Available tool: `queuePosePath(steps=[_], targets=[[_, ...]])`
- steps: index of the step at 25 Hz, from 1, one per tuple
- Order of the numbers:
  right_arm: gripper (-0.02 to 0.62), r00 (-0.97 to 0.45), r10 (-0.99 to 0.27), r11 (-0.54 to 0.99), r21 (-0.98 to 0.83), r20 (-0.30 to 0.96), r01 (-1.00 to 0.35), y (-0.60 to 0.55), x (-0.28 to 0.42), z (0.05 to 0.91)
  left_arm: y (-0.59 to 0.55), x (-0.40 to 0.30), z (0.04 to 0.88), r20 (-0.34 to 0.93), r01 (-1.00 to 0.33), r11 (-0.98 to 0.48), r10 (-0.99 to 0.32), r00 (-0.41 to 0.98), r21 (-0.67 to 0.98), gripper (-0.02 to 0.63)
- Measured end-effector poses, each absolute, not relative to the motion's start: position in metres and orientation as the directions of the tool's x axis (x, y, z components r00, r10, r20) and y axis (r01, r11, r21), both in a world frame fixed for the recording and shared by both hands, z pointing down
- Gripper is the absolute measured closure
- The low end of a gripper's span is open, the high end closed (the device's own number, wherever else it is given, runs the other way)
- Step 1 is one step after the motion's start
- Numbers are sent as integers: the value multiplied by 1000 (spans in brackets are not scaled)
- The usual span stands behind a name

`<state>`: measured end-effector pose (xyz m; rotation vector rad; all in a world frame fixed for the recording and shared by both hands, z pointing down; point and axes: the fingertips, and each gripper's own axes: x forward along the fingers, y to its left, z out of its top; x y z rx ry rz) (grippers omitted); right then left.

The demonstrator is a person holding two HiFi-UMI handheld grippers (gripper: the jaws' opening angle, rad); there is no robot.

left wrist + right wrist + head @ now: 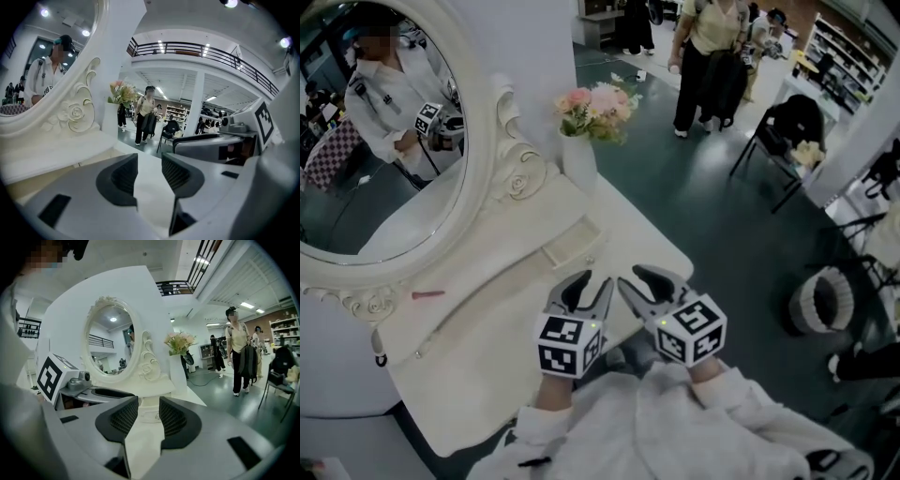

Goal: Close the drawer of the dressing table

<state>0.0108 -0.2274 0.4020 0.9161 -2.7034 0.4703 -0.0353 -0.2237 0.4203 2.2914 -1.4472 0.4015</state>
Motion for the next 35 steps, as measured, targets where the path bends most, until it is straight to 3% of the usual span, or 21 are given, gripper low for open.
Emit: queuePosePath(steps=[8, 29, 35], targets=[[477, -793, -498, 781, -216, 352, -586, -234, -6, 408, -224, -52, 429, 447, -920, -334, -805, 391, 203, 468], [476, -893, -221, 919, -224, 391, -326, -278, -41, 414, -243, -86, 441, 482, -972, -48, -862, 156, 228, 468], [476, -882, -203, 922, -220, 425, -319, -298, -35, 433, -242, -96, 457, 512, -970, 34, -853, 98, 243, 468]])
